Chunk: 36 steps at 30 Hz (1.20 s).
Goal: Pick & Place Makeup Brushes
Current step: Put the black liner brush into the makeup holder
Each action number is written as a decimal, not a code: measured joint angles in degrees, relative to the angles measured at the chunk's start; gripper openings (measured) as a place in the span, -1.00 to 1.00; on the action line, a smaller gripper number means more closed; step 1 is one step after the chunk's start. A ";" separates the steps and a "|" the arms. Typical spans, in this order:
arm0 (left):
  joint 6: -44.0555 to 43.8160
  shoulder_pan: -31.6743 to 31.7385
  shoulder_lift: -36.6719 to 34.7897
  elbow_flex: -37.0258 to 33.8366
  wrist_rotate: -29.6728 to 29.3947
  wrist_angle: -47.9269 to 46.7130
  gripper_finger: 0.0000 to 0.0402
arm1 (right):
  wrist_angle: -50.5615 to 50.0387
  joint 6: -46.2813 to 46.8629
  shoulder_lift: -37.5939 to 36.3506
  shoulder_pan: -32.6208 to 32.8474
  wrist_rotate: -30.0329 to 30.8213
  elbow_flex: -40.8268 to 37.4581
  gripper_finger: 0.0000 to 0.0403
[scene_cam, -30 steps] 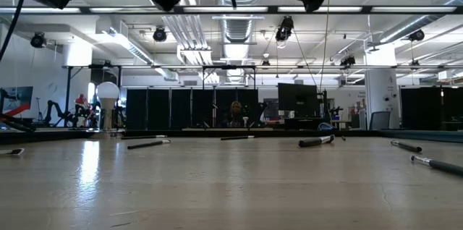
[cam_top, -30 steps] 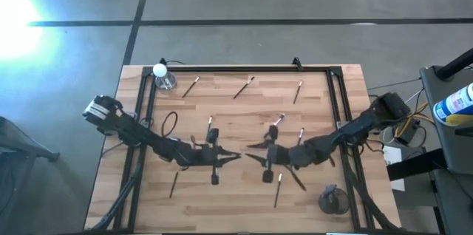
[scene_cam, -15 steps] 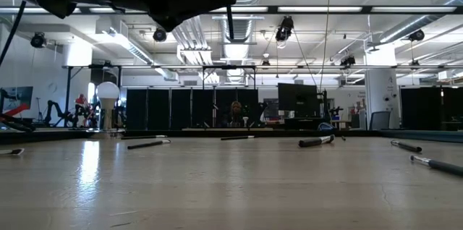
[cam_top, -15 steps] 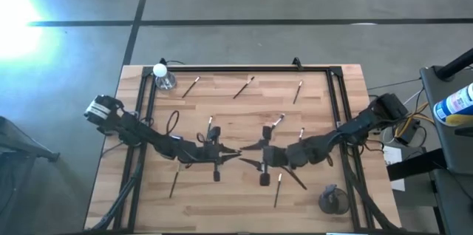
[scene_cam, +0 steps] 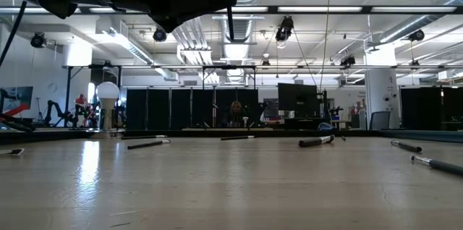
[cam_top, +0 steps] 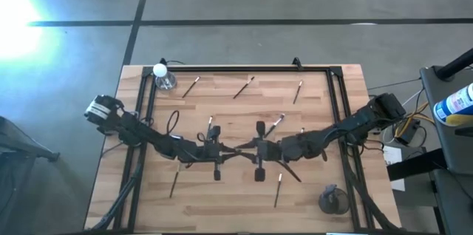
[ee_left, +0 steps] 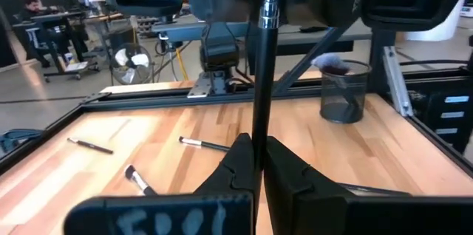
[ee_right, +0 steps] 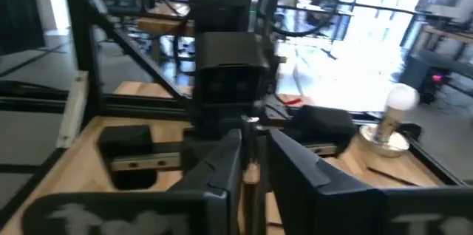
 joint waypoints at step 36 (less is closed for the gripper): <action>-4.63 0.99 -0.04 -0.20 -2.48 -4.09 -0.42 | -113.48 90.97 -6.35 28.34 18.82 25.01 -0.94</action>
